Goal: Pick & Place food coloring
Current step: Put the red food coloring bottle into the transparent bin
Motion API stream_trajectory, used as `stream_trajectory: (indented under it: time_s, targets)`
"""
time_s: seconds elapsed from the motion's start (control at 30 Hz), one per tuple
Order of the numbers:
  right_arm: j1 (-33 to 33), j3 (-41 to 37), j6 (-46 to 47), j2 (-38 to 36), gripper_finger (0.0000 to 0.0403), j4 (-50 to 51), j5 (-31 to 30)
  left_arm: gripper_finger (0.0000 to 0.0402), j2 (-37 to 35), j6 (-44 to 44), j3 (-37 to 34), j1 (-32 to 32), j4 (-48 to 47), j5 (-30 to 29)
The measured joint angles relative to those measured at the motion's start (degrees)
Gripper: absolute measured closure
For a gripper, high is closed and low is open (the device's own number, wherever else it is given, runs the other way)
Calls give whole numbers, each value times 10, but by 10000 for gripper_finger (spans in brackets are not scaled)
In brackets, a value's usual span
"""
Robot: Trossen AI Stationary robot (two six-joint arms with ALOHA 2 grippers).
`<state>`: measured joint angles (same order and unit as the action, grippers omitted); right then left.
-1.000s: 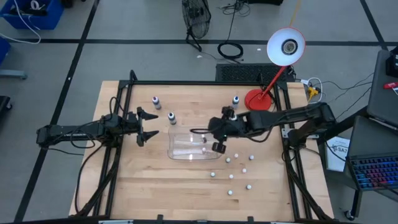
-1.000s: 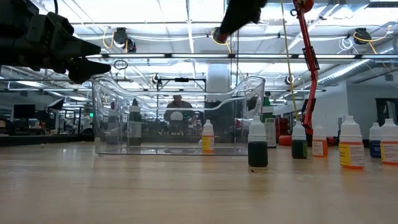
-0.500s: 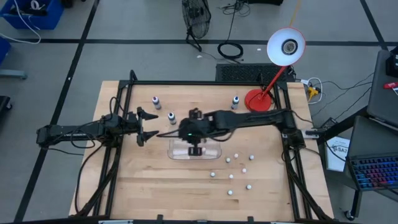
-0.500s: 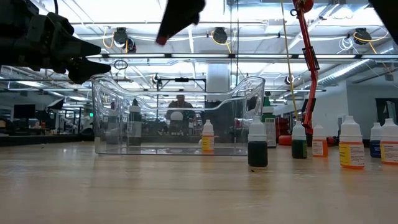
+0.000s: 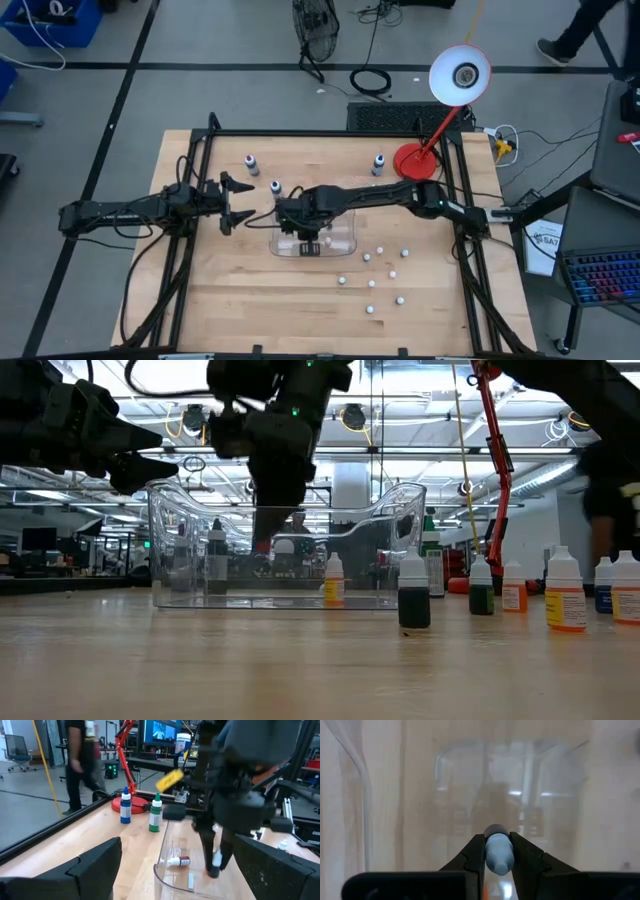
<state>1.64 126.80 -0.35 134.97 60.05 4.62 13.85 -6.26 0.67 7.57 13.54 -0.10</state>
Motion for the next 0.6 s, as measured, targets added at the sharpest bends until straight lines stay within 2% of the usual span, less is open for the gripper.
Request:
stream_trajectory:
  time_s: [0.13, 0.3, 0.6]
  targets:
    - [-5, -21, 1, -1, 349, -15, 6, 23, 0, 0, 0, 0, 0, 0]
    - [-16, -48, 21, -2, 349, -18, 60, 23, 0, 0, 0, 0, 0, 0]
    - [-18, -88, 17, -4, 349, -30, 56, 23, 0, 0, 0, 0, 0, 0]
